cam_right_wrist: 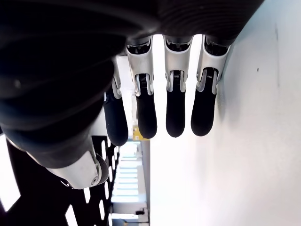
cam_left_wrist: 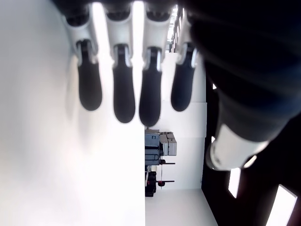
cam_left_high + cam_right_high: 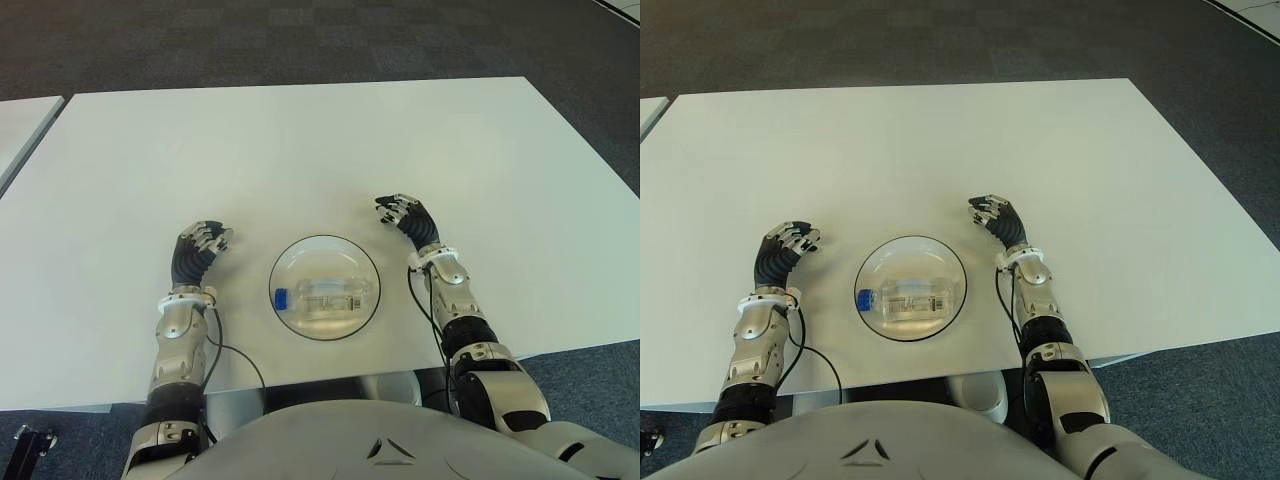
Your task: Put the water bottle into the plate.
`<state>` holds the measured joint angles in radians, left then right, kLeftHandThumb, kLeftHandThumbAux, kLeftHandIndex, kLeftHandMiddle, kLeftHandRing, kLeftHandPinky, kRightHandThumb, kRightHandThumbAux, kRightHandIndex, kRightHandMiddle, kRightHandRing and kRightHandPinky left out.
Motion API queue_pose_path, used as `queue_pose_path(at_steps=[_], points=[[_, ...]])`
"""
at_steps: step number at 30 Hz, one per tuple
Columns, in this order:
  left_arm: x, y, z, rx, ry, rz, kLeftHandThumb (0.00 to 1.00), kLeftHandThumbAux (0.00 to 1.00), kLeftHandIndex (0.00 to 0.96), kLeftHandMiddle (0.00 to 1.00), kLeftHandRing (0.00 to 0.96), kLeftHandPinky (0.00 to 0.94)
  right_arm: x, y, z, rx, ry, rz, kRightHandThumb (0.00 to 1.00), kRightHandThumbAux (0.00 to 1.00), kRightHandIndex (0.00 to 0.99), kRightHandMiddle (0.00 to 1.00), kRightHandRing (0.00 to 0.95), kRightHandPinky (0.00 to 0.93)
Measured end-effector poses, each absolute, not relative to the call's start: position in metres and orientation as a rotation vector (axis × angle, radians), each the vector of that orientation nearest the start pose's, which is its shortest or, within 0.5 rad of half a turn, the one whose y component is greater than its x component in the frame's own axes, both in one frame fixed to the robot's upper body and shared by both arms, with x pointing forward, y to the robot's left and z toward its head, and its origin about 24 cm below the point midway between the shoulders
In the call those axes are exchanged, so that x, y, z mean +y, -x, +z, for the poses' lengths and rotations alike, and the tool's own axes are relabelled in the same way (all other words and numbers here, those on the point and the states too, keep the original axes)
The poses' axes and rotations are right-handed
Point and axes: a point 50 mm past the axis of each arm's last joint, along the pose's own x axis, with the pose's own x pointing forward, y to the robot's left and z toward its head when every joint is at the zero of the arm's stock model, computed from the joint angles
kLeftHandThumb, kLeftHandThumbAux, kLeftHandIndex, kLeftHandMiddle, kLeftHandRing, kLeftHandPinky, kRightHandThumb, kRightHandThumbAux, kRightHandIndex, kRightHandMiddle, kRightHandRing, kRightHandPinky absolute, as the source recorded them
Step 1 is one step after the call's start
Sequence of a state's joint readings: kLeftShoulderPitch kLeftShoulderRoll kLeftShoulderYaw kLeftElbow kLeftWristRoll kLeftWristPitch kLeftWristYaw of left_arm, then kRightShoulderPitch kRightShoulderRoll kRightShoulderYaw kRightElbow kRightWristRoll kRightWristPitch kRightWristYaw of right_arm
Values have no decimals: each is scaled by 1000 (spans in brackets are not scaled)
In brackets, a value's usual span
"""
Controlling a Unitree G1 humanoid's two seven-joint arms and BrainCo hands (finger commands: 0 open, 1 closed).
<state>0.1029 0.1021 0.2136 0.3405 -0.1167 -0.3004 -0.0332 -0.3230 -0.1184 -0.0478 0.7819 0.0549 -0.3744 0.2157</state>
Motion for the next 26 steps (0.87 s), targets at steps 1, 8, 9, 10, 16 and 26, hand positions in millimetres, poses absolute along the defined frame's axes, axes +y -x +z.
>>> queue_pose_path(at_steps=[1,8,9,10,16,26], points=[[231,-208,-22,113,3,247,707,710,430,483,474,472,-166,-295,-11,91,54,195,685,737,413,394,408,437],[233,-207,-23,115,3,251,707,710,430,488,476,475,-161,-292,-18,52,86,121,688,737,416,424,447,484],[233,-207,-23,115,4,252,707,710,430,488,475,475,-161,-292,-20,50,89,106,688,737,416,427,452,490],[233,-208,-23,114,4,252,707,710,431,488,475,475,-159,-292,-21,44,89,84,690,736,419,440,470,503],[233,-208,-24,111,3,245,706,710,431,486,473,473,-154,-293,-23,16,90,-28,697,733,427,482,512,522],[234,-207,-24,102,2,235,706,710,430,481,469,471,-155,-294,-24,6,31,-114,707,728,429,515,540,536]])
